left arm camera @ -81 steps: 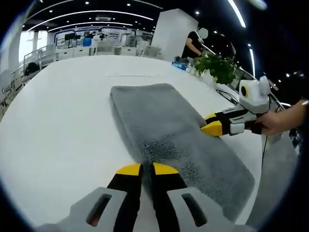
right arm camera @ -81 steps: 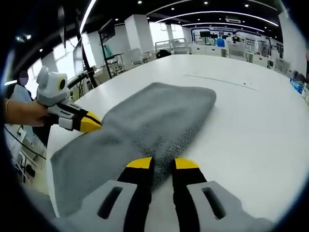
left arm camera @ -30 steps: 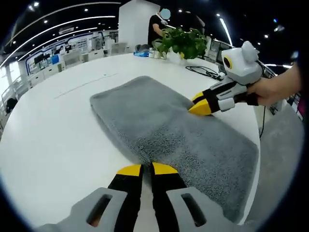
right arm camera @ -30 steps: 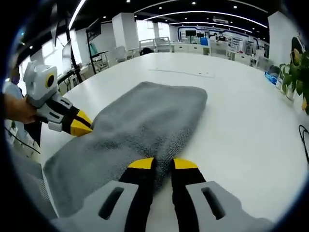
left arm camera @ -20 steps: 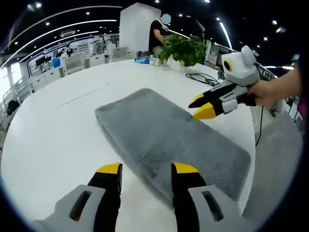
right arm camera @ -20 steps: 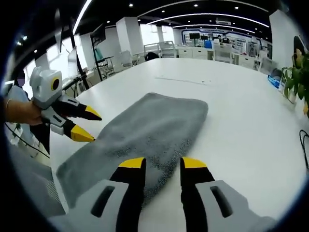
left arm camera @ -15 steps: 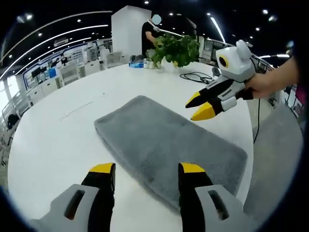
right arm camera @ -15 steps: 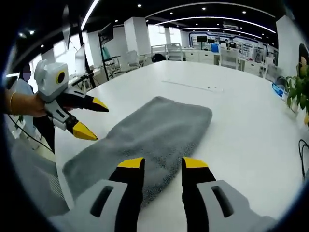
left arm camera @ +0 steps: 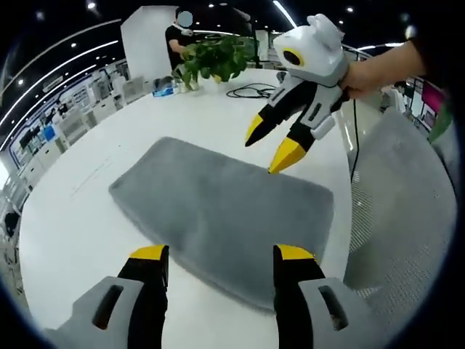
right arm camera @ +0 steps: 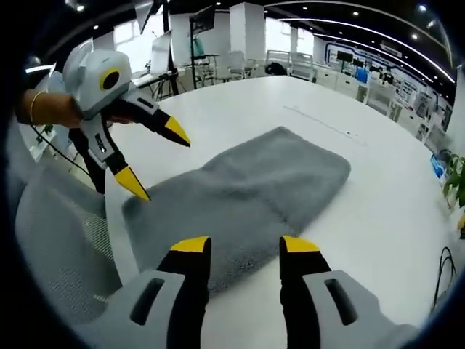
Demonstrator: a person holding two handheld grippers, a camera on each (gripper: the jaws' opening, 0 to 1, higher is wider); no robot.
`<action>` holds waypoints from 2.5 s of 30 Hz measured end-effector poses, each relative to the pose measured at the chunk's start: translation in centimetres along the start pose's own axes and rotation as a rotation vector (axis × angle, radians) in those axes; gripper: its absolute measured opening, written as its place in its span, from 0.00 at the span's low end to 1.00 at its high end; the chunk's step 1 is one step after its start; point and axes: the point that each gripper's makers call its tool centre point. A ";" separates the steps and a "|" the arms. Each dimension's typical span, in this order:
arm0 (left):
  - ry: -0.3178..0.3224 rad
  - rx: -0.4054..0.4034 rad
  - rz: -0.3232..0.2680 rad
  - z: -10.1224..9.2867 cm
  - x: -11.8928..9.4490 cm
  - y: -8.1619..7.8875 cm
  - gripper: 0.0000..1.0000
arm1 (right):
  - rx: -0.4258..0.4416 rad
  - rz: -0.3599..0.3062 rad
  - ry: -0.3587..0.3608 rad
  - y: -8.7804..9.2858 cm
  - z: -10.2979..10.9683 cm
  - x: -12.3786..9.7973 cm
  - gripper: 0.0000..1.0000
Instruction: Fold the towel on the table until its edges align and the towel forms a compact rectangular stack.
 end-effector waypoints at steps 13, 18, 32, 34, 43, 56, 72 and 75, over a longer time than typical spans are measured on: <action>0.067 0.184 0.051 -5.1 -0.1 1.2 0.54 | -0.181 0.050 -0.088 1.1 4.9 -0.5 0.36; 0.060 0.276 0.031 -6.5 -0.1 0.7 0.42 | -0.230 0.082 -0.092 2.6 6.3 -0.2 0.33; 0.092 0.373 0.109 -8.0 1.4 2.9 0.25 | -0.355 0.135 -0.128 5.0 9.1 1.1 0.23; 0.095 0.367 0.114 -8.0 1.6 3.1 0.25 | -0.382 0.149 -0.130 5.4 9.3 1.2 0.23; 0.106 0.378 0.151 -7.8 2.4 3.3 0.24 | -0.448 0.191 -0.113 6.2 9.5 2.1 0.21; 0.129 0.381 0.153 -7.4 2.8 3.0 0.16 | -0.501 0.155 -0.099 6.0 9.1 2.1 0.14; 0.105 0.415 0.175 -7.2 2.7 2.9 0.09 | -0.461 0.161 -0.095 5.6 8.8 2.4 0.06; 0.071 0.445 0.198 -7.5 2.7 3.0 0.09 | -0.450 0.170 -0.089 5.6 8.8 2.4 0.06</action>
Point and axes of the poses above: the point that each gripper's makers call its tool centre point, and the gripper's own axes: x roughly forward along the fingers, z roughly to its left, y roughly out of its underside, and after that the axes turned 9 degrees about z, right-handed
